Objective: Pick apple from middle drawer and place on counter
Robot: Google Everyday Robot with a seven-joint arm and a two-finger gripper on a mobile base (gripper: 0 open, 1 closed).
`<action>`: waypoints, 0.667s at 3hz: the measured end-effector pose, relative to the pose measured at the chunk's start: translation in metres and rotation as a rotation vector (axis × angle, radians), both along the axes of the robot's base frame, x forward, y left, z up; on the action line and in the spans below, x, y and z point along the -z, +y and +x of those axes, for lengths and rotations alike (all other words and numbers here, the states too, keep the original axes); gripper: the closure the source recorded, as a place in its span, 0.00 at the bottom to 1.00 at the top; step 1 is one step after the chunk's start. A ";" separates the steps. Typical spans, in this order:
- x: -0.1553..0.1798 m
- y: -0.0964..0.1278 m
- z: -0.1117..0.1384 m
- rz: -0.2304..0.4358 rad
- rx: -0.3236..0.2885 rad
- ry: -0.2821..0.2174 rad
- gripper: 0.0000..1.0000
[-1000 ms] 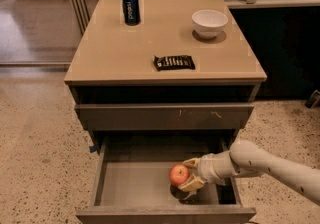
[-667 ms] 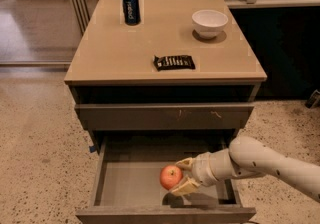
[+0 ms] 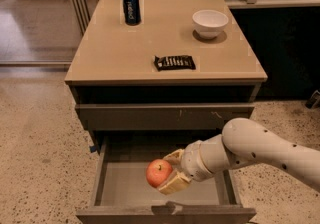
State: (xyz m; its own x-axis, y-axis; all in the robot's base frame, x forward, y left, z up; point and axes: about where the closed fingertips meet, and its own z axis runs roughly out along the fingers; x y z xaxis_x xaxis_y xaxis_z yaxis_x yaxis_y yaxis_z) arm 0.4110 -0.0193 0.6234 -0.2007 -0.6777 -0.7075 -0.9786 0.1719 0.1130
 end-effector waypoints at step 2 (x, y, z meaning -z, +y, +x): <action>-0.043 -0.022 0.000 0.015 0.024 -0.026 1.00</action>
Offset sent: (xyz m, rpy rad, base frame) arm 0.0022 -0.0678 0.1269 0.0427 -0.0780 -0.0761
